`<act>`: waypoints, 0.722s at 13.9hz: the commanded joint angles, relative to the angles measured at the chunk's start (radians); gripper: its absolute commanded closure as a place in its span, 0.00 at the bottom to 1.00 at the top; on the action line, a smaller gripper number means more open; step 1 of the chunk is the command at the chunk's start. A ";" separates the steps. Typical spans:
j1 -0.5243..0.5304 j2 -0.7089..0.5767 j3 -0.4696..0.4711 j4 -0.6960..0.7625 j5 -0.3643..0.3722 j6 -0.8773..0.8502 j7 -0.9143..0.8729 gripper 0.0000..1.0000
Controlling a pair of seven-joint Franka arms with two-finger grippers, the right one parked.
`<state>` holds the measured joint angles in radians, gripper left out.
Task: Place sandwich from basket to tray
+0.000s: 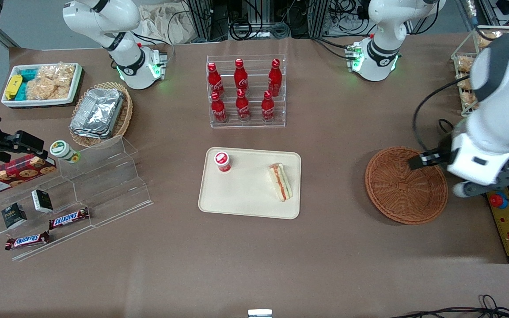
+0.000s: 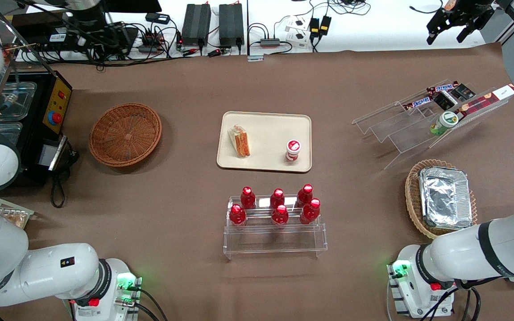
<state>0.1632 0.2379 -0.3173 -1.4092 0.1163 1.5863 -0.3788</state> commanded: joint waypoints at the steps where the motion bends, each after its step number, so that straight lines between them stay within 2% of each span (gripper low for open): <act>1: -0.088 -0.116 0.192 -0.105 -0.064 0.001 0.194 0.00; 3: -0.173 -0.166 0.330 -0.148 -0.085 0.007 0.271 0.00; 5: -0.224 -0.216 0.411 -0.198 -0.093 0.014 0.311 0.00; 8: -0.234 -0.322 0.442 -0.321 -0.093 0.064 0.333 0.00; 10: -0.222 -0.339 0.445 -0.335 -0.092 0.070 0.333 0.00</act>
<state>-0.0479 -0.0408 0.1091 -1.6747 0.0365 1.6239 -0.0630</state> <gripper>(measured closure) 0.000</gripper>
